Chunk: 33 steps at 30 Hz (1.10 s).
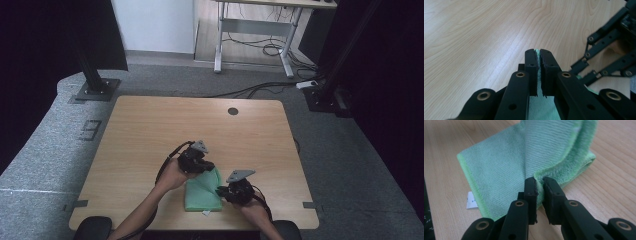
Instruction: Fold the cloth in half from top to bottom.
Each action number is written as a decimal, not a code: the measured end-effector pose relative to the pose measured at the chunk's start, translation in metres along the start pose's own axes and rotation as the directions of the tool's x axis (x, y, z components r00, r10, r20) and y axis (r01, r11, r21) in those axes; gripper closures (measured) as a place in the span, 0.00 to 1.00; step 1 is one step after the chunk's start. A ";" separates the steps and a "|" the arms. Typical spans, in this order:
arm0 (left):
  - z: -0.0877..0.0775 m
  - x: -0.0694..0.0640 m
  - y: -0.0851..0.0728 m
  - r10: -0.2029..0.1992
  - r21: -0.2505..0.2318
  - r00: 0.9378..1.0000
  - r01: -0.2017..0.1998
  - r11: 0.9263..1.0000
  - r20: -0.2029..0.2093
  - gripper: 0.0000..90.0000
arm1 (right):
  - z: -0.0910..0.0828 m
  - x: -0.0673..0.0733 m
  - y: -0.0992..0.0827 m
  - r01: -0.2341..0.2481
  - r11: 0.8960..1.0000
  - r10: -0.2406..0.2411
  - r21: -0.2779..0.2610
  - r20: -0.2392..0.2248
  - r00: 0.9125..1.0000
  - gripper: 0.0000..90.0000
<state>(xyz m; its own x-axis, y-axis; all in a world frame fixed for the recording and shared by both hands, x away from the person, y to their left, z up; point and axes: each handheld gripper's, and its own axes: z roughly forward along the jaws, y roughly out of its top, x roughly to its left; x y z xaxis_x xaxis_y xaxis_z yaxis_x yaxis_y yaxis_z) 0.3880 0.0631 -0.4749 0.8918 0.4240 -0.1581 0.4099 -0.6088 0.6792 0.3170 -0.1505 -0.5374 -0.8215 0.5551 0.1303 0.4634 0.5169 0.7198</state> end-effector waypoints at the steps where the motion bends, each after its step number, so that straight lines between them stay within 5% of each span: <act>1: -0.003 -0.001 -0.003 -0.001 -0.009 1.000 0.001 1.000 -0.005 0.94 | -0.001 0.001 0.000 0.005 1.000 -0.005 -0.004 0.007 1.000 0.88; 10: -0.028 -0.009 -0.029 0.006 -0.059 1.000 -0.008 0.998 -0.027 0.93 | -0.006 0.002 0.000 0.000 1.000 0.000 -0.021 0.023 1.000 0.88; 24: -0.036 -0.031 -0.079 -0.004 -0.061 1.000 0.003 0.998 -0.019 0.89 | -0.014 0.006 -0.004 0.001 1.000 0.000 -0.017 0.014 1.000 0.83; 28: -0.035 -0.039 -0.097 -0.007 -0.040 1.000 0.006 0.999 -0.014 0.84 | -0.025 0.003 -0.005 -0.014 0.999 0.016 -0.039 0.035 0.999 0.75; 33: -0.038 -0.046 -0.108 -0.009 -0.029 1.000 0.008 1.000 -0.021 0.66 | -0.034 -0.008 -0.003 -0.050 0.996 0.056 -0.070 0.081 0.995 0.64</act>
<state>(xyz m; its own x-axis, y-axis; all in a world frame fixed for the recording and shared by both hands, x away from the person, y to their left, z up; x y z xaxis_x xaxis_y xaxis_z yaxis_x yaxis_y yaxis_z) 0.2960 0.1347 -0.5137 0.8838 0.4436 -0.1489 0.4116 -0.5854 0.6985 0.3112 -0.1792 -0.5174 -0.7647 0.6342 0.1142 0.4796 0.4418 0.7581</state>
